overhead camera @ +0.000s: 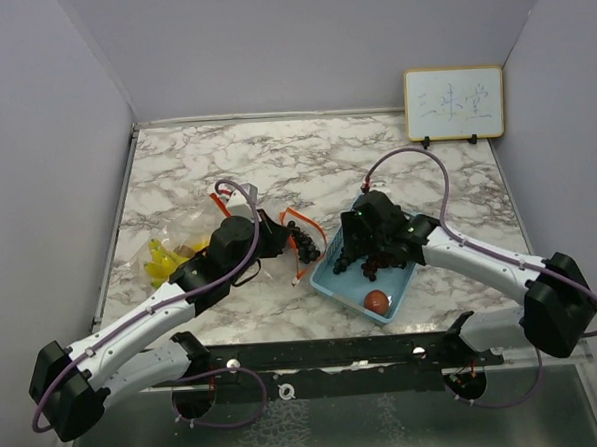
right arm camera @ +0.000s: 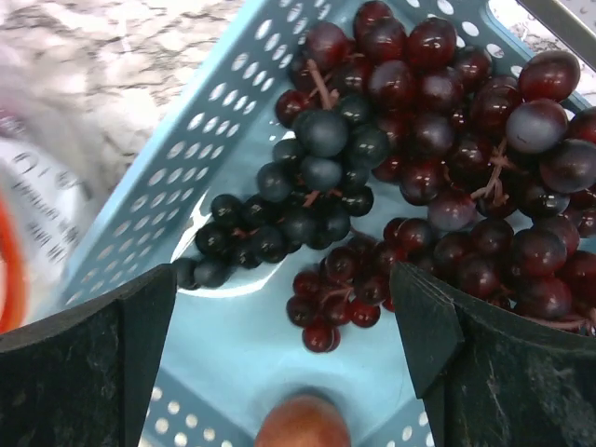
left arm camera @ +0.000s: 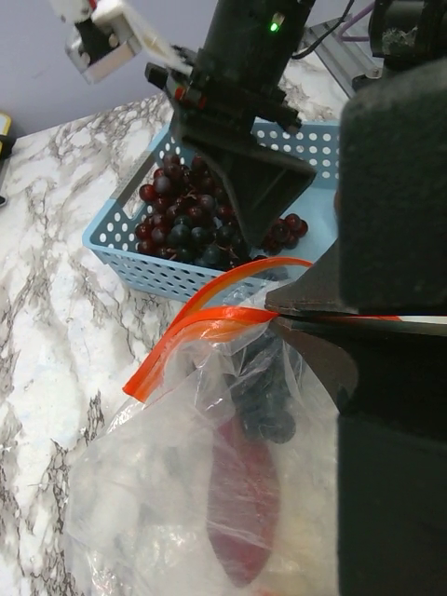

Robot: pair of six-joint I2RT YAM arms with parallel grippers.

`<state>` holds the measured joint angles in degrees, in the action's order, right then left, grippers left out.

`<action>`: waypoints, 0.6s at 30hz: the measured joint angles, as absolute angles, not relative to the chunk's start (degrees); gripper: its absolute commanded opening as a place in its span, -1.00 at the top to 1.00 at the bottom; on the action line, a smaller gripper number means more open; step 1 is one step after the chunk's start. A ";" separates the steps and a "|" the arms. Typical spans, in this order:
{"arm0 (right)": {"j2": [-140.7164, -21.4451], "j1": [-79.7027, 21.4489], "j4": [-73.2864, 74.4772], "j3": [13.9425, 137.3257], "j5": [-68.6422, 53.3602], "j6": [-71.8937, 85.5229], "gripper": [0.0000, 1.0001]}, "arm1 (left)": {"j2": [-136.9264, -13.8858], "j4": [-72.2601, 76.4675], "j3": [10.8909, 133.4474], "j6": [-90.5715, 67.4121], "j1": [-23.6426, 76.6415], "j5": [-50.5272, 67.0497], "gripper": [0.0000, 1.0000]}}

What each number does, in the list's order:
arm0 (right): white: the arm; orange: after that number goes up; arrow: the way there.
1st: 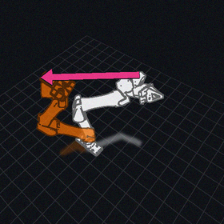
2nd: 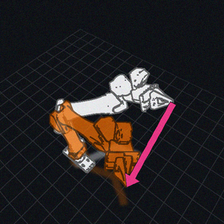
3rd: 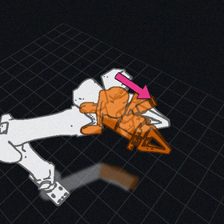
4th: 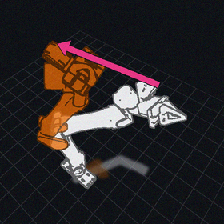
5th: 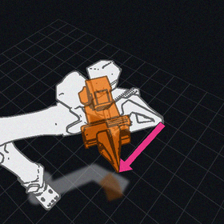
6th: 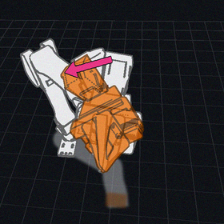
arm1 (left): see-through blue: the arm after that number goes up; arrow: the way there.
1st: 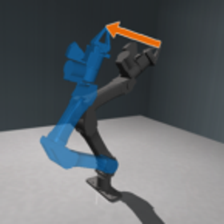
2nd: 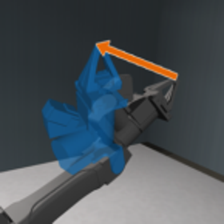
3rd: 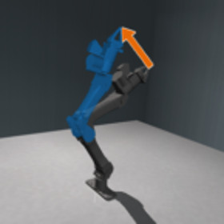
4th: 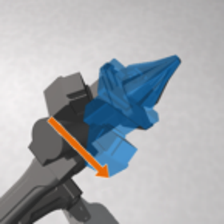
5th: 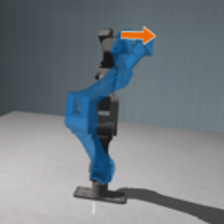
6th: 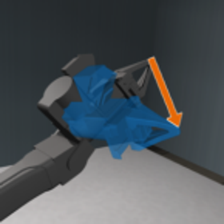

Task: Place the food in the zip-top bag and seal the zipper
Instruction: Pick up the fake fruit from the bin.

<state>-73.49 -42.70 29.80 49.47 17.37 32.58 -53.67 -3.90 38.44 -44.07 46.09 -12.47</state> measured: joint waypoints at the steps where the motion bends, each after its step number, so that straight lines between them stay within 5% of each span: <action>1: -75.18 -42.19 29.82 49.47 17.45 32.99 -0.86 | -53.49 -3.57 37.95 -44.25 46.09 -12.47 1.00; 10: -89.60 -38.76 23.86 51.09 17.61 34.41 -0.67 | -53.49 -0.54 32.05 -46.68 46.06 -10.90 1.00; 18: -92.97 -37.63 20.08 50.48 17.56 35.79 0.44 | -48.66 -1.58 32.05 -46.59 45.93 -10.04 1.00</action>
<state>-92.97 -37.63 20.08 50.48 17.56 35.79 -48.66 -1.58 32.05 -46.59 45.93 -10.04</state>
